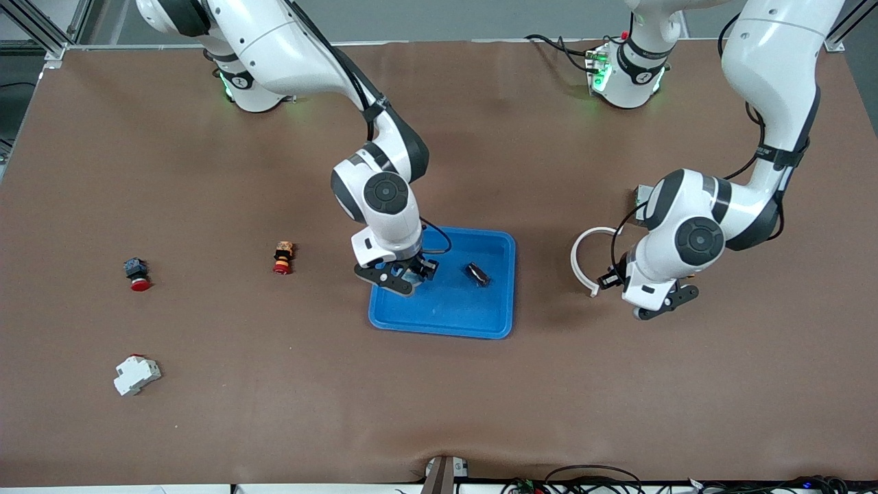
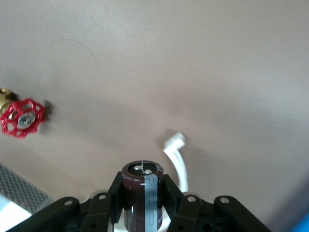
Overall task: Place electrolytic capacitor and blue bell in tray
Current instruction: 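Carry the bell to the tray while the left gripper carries the capacitor, then lower the bell and capacitor into the tray and open both grippers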
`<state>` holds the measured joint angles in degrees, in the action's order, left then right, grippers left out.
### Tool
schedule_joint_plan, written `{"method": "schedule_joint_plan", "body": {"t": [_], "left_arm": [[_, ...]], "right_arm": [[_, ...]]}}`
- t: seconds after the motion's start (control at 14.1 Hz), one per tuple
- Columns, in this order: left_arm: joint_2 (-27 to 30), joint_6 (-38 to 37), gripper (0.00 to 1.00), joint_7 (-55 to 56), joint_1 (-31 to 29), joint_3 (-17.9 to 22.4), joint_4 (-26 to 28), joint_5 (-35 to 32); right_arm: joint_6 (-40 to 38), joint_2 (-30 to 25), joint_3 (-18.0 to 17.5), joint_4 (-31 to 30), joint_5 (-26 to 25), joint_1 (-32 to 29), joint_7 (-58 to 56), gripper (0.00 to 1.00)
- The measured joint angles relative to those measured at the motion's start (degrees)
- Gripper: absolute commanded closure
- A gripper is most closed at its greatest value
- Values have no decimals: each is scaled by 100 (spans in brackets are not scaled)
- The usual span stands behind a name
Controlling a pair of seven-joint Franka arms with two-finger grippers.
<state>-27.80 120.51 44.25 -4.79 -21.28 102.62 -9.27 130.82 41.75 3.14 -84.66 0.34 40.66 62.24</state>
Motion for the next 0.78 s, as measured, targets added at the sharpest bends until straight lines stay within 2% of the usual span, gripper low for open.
{"method": "schedule_joint_plan", "body": {"t": [0.21, 0.5, 0.78], "left_arm": [[-2, -591, 100, 344, 241, -6, -607, 227], [-150, -618, 100, 1252, 676, -8, -1138, 448], [-708, -552, 100, 2097, 1260, 9, -1718, 449]], "right_arm": [[0, 246, 11, 236, -14, -53, 0, 100], [2, 666, 31, 507, -15, -157, 12, 100], [4, 836, 27, 631, -15, -190, 12, 100]]}}
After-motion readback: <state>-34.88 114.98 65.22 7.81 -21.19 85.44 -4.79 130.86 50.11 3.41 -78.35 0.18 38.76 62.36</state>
